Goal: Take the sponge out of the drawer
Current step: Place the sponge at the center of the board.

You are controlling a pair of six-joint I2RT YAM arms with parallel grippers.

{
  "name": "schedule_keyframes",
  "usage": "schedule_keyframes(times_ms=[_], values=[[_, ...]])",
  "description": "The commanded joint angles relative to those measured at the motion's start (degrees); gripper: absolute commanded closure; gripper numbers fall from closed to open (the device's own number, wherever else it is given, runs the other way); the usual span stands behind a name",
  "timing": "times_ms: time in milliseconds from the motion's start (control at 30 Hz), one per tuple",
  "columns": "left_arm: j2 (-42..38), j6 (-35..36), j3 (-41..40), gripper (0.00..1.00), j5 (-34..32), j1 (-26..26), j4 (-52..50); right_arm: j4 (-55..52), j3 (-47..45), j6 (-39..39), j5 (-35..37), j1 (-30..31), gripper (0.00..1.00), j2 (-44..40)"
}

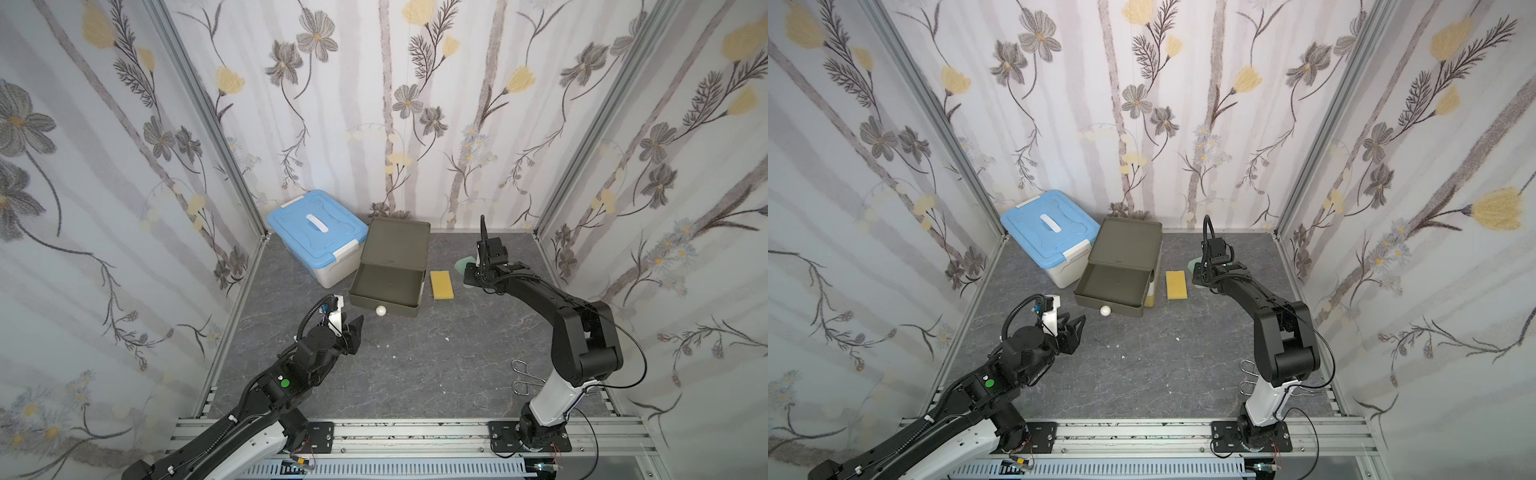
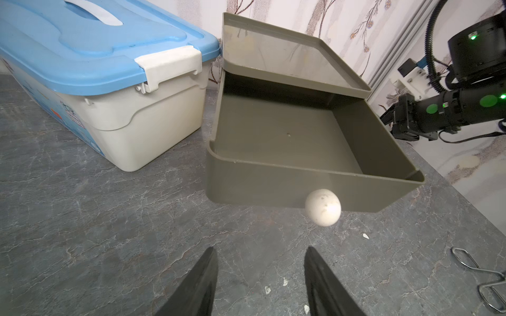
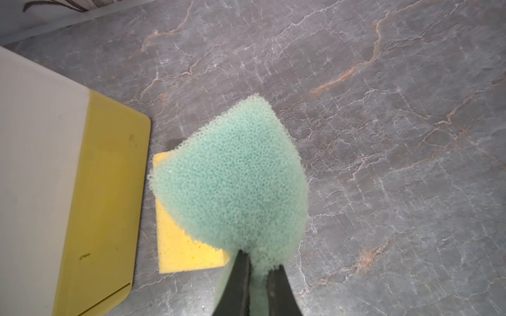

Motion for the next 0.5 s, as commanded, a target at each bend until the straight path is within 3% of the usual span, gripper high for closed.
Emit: schedule_keyframes(times_ms=[0, 467], values=[[-0.2, -0.2, 0.6, 0.47, -0.2, 0.1, 0.3, 2.8, 0.6, 1.9, -0.6, -0.9, 0.90, 1.9], [-0.9, 0.1, 0.7, 0.47, -0.6, 0.1, -0.1, 1.4, 2.4, 3.4, 4.8, -1.4, 0.86, 9.9]])
